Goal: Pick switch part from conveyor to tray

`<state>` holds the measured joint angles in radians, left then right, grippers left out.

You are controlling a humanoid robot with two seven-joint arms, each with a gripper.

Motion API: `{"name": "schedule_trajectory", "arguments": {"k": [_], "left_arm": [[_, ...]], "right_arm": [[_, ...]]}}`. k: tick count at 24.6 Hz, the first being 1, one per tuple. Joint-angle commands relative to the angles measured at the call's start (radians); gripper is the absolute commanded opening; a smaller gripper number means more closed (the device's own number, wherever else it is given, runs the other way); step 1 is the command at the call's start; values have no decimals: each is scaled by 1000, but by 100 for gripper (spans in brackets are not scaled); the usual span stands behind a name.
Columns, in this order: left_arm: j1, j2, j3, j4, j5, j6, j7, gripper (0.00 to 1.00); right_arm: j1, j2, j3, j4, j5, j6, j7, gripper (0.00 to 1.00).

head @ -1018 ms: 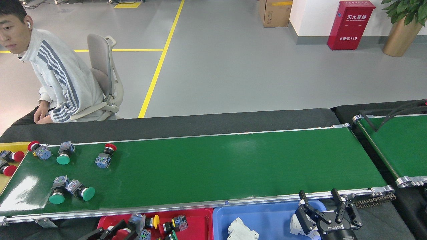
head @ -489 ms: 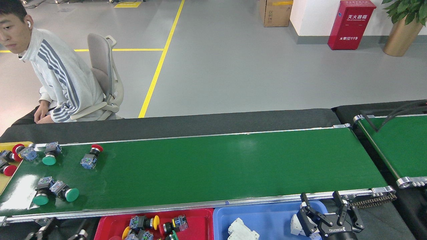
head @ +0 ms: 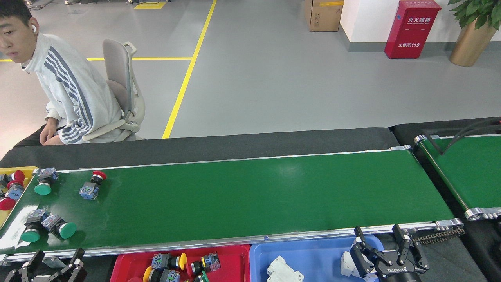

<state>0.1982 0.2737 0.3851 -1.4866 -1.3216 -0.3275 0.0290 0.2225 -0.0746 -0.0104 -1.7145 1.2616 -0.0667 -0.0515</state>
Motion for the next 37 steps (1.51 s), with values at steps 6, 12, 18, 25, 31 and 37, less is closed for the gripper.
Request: {"name": "schedule_trajectory", "arguments": {"k": [6,12,18,25,31,37], "left_arm": [[-144,58,8,180,-28,21,-12,100],[-313,145,-3,417,-30,28,-26,100],[-413,185,-55,580,-30,56,-24,100],[-407,186,-58,600,-31,47,-18,64],[-405,177,-60,614,-28,42,17,18],[-321,130,-64,456,1,-107,20,10]], "right_arm": [[-5,-8,3,-14,1,1,-5,98],[-5,-8,3,-14,1,1,-5,98],[-3,-8,3,-14,1,1,-5,98],[-3,-8,3,-14,1,1,-5,98],[-3,-8,3,-14,1,1,-5,98],[-5,-8,-3,-14,-1,1,-5,98]]}}
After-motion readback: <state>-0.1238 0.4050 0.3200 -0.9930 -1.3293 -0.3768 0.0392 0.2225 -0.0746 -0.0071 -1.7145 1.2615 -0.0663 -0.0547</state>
